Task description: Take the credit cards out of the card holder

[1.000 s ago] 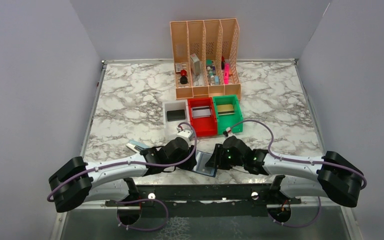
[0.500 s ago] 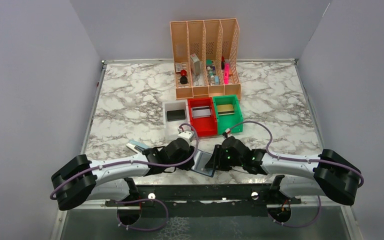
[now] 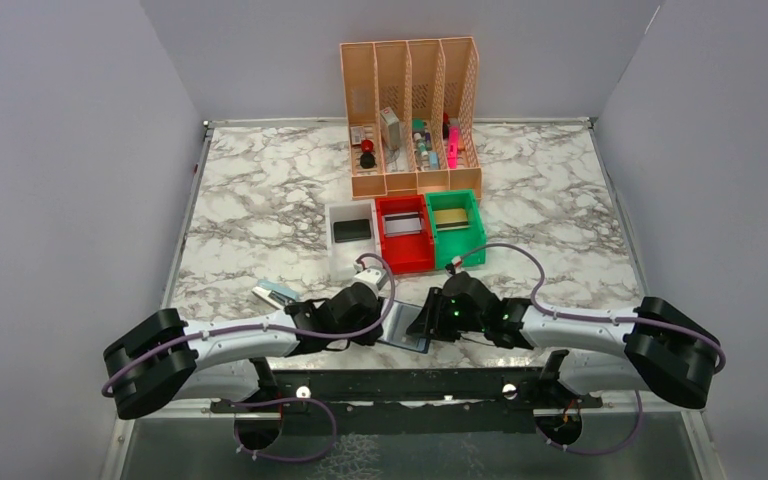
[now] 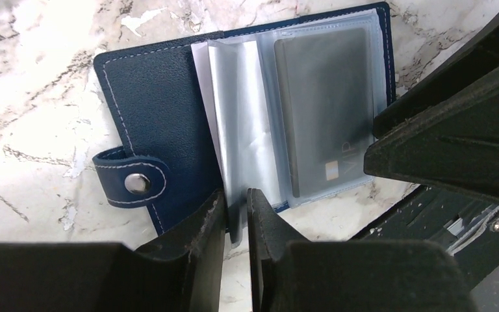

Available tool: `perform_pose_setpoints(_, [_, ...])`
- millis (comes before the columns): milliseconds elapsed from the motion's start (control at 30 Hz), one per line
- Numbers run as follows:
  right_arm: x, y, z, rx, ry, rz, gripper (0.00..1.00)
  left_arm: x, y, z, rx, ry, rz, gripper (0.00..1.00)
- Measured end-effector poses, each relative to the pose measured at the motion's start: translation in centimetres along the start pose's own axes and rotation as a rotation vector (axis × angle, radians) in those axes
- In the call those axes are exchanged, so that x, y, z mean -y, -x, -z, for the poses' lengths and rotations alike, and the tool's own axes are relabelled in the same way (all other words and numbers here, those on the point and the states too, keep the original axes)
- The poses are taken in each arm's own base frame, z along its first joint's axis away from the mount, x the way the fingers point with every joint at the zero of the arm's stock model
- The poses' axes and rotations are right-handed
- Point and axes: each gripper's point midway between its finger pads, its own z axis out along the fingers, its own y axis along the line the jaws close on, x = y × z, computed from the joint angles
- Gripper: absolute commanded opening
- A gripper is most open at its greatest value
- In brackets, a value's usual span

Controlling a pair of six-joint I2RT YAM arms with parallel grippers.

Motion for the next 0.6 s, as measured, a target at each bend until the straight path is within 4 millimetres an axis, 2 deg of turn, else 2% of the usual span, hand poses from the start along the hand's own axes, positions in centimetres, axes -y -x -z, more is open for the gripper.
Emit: perform_pose_setpoints(600, [0.0, 0.7, 0.0, 0.041, -0.017, -0.097, 0.43, 1.1, -0.9, 0.2, 0.053, -0.076, 0.140, 0.16])
